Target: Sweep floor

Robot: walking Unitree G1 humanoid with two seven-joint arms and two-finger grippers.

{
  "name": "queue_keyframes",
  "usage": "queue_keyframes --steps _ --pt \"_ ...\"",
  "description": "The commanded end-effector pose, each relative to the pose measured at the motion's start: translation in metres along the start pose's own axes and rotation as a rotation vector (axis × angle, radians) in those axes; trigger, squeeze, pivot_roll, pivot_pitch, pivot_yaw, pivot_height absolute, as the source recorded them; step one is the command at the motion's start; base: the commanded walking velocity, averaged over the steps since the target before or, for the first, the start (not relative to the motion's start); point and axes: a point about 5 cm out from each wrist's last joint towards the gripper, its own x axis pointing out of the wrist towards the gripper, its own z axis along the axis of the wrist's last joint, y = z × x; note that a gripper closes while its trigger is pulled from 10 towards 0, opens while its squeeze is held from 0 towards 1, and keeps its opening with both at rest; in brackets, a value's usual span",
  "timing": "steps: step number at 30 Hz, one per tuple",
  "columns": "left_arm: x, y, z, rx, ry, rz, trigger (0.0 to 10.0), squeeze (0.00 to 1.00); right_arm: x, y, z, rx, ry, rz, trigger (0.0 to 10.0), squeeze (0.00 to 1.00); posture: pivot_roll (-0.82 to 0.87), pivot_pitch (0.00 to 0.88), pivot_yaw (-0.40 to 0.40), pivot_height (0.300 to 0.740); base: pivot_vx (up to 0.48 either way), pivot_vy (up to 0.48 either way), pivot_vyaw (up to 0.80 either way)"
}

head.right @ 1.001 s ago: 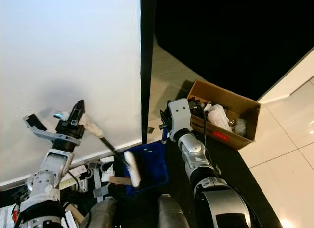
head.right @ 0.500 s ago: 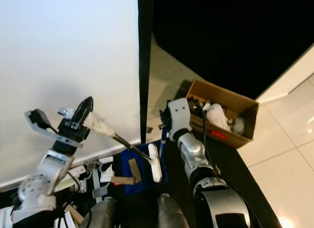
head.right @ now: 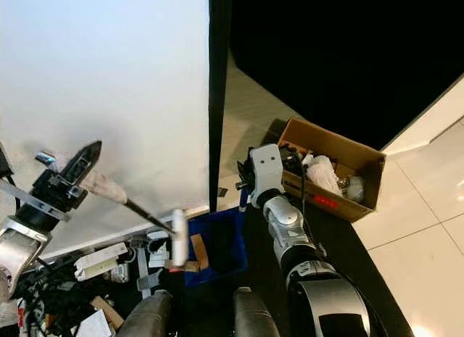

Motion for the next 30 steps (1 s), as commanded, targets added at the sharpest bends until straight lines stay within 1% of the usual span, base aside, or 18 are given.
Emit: queue_keyframes --steps 1,2,4,5,8,9,13,14,16,17,18,20,21,22,24,25,28,30 --pt "-0.009 0.021 -0.014 0.061 0.071 0.143 10.0 0.0 -0.012 0.006 -0.029 0.042 0.135 0.008 10.0 0.0 0.05 0.208 0.018 0.74 0.0 0.0 0.0" --pt "-0.011 0.03 -0.021 0.082 0.097 0.205 10.0 0.0 -0.012 0.006 -0.029 0.041 0.135 0.007 10.0 0.0 0.05 0.208 0.018 0.74 0.0 0.0 0.0" --pt "-0.013 0.043 -0.032 0.059 0.114 0.266 10.0 0.0 -0.012 0.006 -0.029 0.041 0.135 0.007 10.0 0.0 0.05 0.209 0.016 0.74 0.0 0.0 0.0" --pt "-0.013 0.043 -0.032 0.059 0.114 0.266 10.0 0.0 -0.012 0.006 -0.029 0.041 0.135 0.007 10.0 0.0 0.05 0.209 0.016 0.74 0.0 0.0 0.0" --pt "-0.012 0.057 -0.052 -0.044 0.098 0.299 10.0 0.0 -0.012 0.006 -0.029 0.04 0.134 0.008 10.0 0.0 0.03 0.209 0.014 0.74 0.0 0.0 0.0" --pt "-0.012 0.057 -0.052 -0.044 0.098 0.299 10.0 0.0 -0.012 0.006 -0.029 0.04 0.134 0.008 10.0 0.0 0.03 0.209 0.014 0.74 0.0 0.0 0.0" --pt "-0.002 0.061 -0.07 -0.204 -0.004 0.266 10.0 0.0 -0.013 0.007 -0.029 0.04 0.134 0.008 10.0 0.0 0.02 0.211 0.012 0.74 0.0 0.0 0.0" --pt "-0.002 0.061 -0.07 -0.204 -0.004 0.266 10.0 0.0 -0.013 0.007 -0.029 0.04 0.134 0.008 10.0 0.0 0.02 0.211 0.012 0.74 0.0 0.0 0.0" --pt "0.006 0.056 -0.074 -0.259 -0.042 0.228 10.0 0.0 -0.013 0.007 -0.03 0.04 0.134 0.009 10.0 0.0 0.01 0.212 0.013 0.74 0.0 0.0 0.0" --pt "0.01 0.053 -0.075 -0.276 -0.052 0.212 10.0 0.0 -0.013 0.007 -0.03 0.04 0.134 0.009 10.0 0.0 0.01 0.212 0.013 0.74 0.0 0.0 0.0" --pt "0.01 0.053 -0.075 -0.276 -0.052 0.212 10.0 0.0 -0.013 0.007 -0.03 0.04 0.134 0.009 10.0 0.0 0.01 0.212 0.013 0.74 0.0 0.0 0.0" --pt "0.02 0.041 -0.079 -0.336 -0.061 0.149 10.0 0.0 -0.014 0.007 -0.031 0.041 0.134 0.009 10.0 0.0 0.02 0.211 0.015 0.74 0.0 0.0 0.0" --pt "0.026 0.031 -0.083 -0.387 -0.068 0.106 10.0 0.0 -0.014 0.007 -0.031 0.042 0.134 0.01 10.0 0.0 0.02 0.211 0.015 0.74 0.0 0.0 0.0" --pt "0.026 0.031 -0.083 -0.387 -0.068 0.106 10.0 0.0 -0.014 0.007 -0.031 0.042 0.134 0.01 10.0 0.0 0.02 0.211 0.015 0.74 0.0 0.0 0.0" --pt "0.035 0.016 -0.088 -0.451 -0.072 0.047 10.0 0.0 -0.015 0.007 -0.032 0.044 0.135 0.011 10.0 0.0 0.02 0.211 0.015 0.74 0.0 0.0 0.0" --pt "0.035 0.016 -0.088 -0.451 -0.072 0.047 10.0 0.0 -0.015 0.007 -0.032 0.044 0.135 0.011 10.0 0.0 0.02 0.211 0.015 0.74 0.0 0.0 0.0" --pt "0.044 0.0 -0.102 -0.519 -0.054 -0.008 10.0 0.0 -0.015 0.007 -0.032 0.046 0.136 0.011 10.0 0.0 0.02 0.211 0.016 0.74 0.0 0.0 0.0" --pt "0.046 -0.002 -0.105 -0.529 -0.046 -0.014 10.0 0.0 -0.015 0.007 -0.032 0.046 0.136 0.011 10.0 0.0 0.02 0.211 0.016 0.74 0.0 0.0 0.0"
